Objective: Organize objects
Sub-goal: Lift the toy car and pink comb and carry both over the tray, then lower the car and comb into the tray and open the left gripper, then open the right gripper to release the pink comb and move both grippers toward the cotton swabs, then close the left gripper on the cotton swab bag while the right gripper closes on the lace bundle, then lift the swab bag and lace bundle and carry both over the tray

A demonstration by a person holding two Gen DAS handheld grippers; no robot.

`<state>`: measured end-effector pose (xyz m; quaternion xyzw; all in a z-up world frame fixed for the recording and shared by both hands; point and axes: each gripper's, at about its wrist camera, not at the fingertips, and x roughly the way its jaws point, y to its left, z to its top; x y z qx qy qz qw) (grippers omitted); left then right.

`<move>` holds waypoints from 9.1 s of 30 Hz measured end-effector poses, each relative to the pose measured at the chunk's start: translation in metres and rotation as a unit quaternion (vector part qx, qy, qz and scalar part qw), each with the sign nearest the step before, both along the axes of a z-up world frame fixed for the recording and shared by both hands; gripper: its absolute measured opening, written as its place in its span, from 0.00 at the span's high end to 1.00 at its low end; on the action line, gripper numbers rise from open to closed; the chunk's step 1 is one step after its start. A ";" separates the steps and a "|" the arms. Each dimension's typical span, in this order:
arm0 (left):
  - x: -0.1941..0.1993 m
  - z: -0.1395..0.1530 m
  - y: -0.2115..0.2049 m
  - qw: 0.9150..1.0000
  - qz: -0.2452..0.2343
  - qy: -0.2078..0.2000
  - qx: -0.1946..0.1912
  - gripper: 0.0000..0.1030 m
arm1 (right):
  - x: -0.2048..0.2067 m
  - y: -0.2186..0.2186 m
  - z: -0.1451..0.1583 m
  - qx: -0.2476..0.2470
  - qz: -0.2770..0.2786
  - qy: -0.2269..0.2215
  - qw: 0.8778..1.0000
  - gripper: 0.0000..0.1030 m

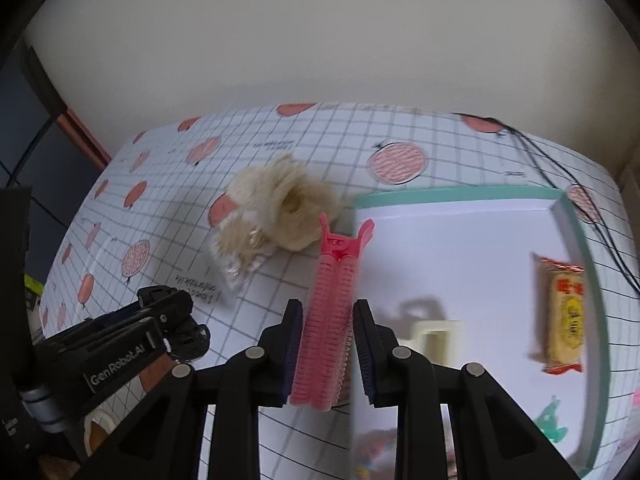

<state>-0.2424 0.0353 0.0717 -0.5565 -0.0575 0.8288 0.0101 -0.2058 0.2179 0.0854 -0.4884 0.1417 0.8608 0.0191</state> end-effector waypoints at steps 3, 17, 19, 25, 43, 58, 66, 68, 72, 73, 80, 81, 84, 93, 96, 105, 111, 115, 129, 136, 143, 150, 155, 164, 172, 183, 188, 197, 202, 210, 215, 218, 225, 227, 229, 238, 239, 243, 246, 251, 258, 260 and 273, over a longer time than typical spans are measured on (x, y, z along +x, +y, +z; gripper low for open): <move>0.004 0.008 0.016 1.000 -0.013 0.010 0.004 0.62 | 0.007 0.020 0.004 0.003 -0.017 0.003 1.000 0.73; 0.026 0.009 0.120 0.992 -0.123 0.014 0.032 0.62 | 0.049 0.115 0.002 0.026 -0.103 -0.011 0.994 0.73; 0.031 0.007 0.135 0.990 -0.140 0.010 0.028 0.62 | 0.055 0.124 0.002 0.029 -0.110 -0.012 0.993 0.73; 0.040 -0.001 0.159 0.985 -0.172 -0.007 0.023 0.62 | 0.061 0.136 0.000 0.025 -0.119 -0.015 0.992 0.73; 0.046 -0.022 0.170 0.977 -0.208 -0.046 -0.004 0.62 | 0.048 0.116 -0.029 0.031 -0.091 -0.057 0.994 0.70; 0.047 -0.021 0.168 0.976 -0.213 -0.052 0.006 0.51 | 0.051 0.121 -0.025 0.024 -0.100 -0.057 0.993 0.67; 0.043 -0.007 0.163 0.978 -0.206 -0.033 0.007 0.50 | 0.052 0.120 -0.014 0.025 -0.099 -0.041 0.994 0.67; 0.042 -0.004 0.160 0.979 -0.202 -0.028 0.010 0.50 | 0.053 0.119 -0.013 0.026 -0.098 -0.039 0.994 0.67; 0.038 0.001 0.153 0.982 -0.188 -0.017 0.024 0.50 | 0.052 0.119 -0.013 0.027 -0.099 -0.040 0.994 0.67; 0.037 0.003 0.151 0.983 -0.183 -0.011 0.029 0.50 | 0.052 0.119 -0.013 0.027 -0.099 -0.041 0.994 0.67; 0.031 0.007 0.138 0.988 -0.150 0.017 0.028 0.39 | 0.052 0.119 -0.014 0.031 -0.100 -0.038 0.994 0.44; 0.030 0.006 0.136 0.989 -0.143 0.018 0.026 0.37 | 0.052 0.119 -0.014 0.032 -0.100 -0.037 0.994 0.41; 0.026 0.003 0.128 0.992 -0.127 0.020 0.017 0.28 | 0.052 0.119 -0.013 0.034 -0.100 -0.033 0.994 0.34; 0.020 -0.006 0.111 0.995 -0.092 0.029 0.006 0.08 | 0.051 0.119 -0.013 0.042 -0.101 -0.028 0.994 0.12; 0.019 -0.007 0.106 0.996 -0.084 0.030 0.007 0.06 | 0.051 0.119 -0.013 0.044 -0.101 -0.024 0.994 0.03; 0.017 -0.009 0.091 0.998 -0.061 0.035 0.001 0.00 | 0.050 0.119 -0.012 0.047 -0.102 -0.022 0.993 0.00; 0.011 -0.013 0.084 0.997 -0.063 0.032 -0.002 0.00 | 0.049 0.120 -0.013 0.046 -0.104 -0.023 0.993 0.00; 0.008 -0.014 0.077 0.998 -0.057 0.033 -0.001 0.00 | 0.049 0.120 -0.014 0.047 -0.103 -0.024 0.993 0.00; 0.008 -0.008 0.069 0.998 -0.055 0.029 0.000 0.00 | 0.048 0.118 -0.009 0.044 -0.107 -0.018 0.993 0.00; 0.007 0.008 0.043 0.999 -0.026 0.044 0.007 0.00 | 0.043 0.106 0.001 0.037 -0.101 -0.002 0.994 0.00; 0.000 0.022 0.002 0.997 0.008 0.081 0.018 0.00 | 0.030 0.082 0.009 0.038 -0.083 0.018 0.996 0.00; -0.015 0.011 -0.032 0.996 0.039 0.075 0.035 0.00 | 0.014 0.052 0.016 0.029 -0.067 0.053 0.996 0.00; -0.027 0.001 -0.037 0.996 0.032 0.071 0.043 0.00 | -0.002 0.032 0.020 0.025 -0.050 0.072 0.996 0.04; -0.046 -0.017 -0.033 0.996 0.001 0.079 0.045 0.00 | -0.050 0.015 0.008 0.020 -0.042 0.046 0.998 0.15; -0.059 -0.027 -0.010 0.994 -0.053 0.096 0.024 0.00 | -0.089 0.002 -0.005 0.015 -0.020 0.030 0.999 0.22; -0.069 -0.052 0.011 0.993 -0.077 0.091 -0.003 0.00 | -0.113 -0.014 -0.029 -0.006 0.000 0.006 1.000 0.46; -0.070 -0.053 0.011 0.993 -0.079 0.085 0.010 0.06 | -0.116 -0.031 -0.037 -0.013 0.018 -0.003 1.000 0.56; -0.069 -0.055 0.018 0.991 -0.097 0.084 0.026 0.22 | -0.115 -0.041 -0.038 -0.010 0.021 -0.009 1.000 0.90; -0.067 -0.053 0.018 0.991 -0.097 0.083 0.030 0.34 | -0.112 -0.041 -0.032 -0.002 0.016 -0.001 1.000 0.93; -0.068 -0.051 0.009 0.994 -0.073 0.073 0.035 0.46 | -0.099 -0.038 -0.026 0.003 0.009 -0.002 1.000 0.93; -0.068 -0.048 -0.009 0.997 -0.036 0.062 0.040 0.49 | -0.086 -0.040 -0.021 0.005 0.011 0.002 1.000 0.93; -0.067 -0.046 -0.017 0.997 -0.021 0.055 0.043 0.49 | -0.074 -0.043 -0.015 0.003 0.015 0.008 1.000 0.93; -0.054 -0.034 -0.028 0.998 -0.003 0.049 0.050 0.49 | -0.041 -0.044 0.001 0.004 0.016 0.024 1.000 0.93; -0.050 -0.029 -0.027 0.998 -0.004 0.050 0.047 0.49 | -0.030 -0.043 0.007 0.000 0.013 0.030 0.999 0.93; -0.043 -0.023 -0.025 0.998 -0.008 0.051 0.045 0.49 | -0.018 -0.044 0.015 -0.003 0.012 0.038 0.999 0.93; -0.006 0.011 -0.011 0.997 -0.021 0.057 0.048 0.49 | 0.033 -0.031 0.046 0.004 -0.008 0.082 0.997 0.93; -0.002 0.014 -0.007 0.997 -0.025 0.059 0.046 0.49 | 0.039 -0.027 0.048 -0.001 -0.010 0.089 0.996 0.93; 0.011 0.028 0.004 0.996 -0.032 0.069 0.043 0.49 | 0.051 -0.010 0.049 -0.006 -0.022 0.092 0.995 0.93; 0.019 0.035 0.010 0.995 -0.038 0.075 0.045 0.49 | 0.059 0.008 0.051 -0.008 -0.040 0.092 0.995 0.93; 0.024 0.039 0.026 0.994 -0.048 0.078 0.051 0.49 | 0.066 0.033 0.051 0.000 -0.064 0.093 0.994 0.93; 0.029 0.037 0.072 0.991 -0.090 0.084 0.057 0.49 | 0.073 0.063 0.040 0.011 -0.091 0.078 0.993 0.93; 0.031 0.036 0.086 0.989 -0.105 0.088 0.057 0.49 | 0.076 0.070 0.036 0.016 -0.096 0.073 0.993 0.93; 0.023 0.020 0.133 0.980 -0.149 0.115 0.065 0.48 | 0.074 0.109 0.014 -0.003 -0.123 0.059 0.991 0.93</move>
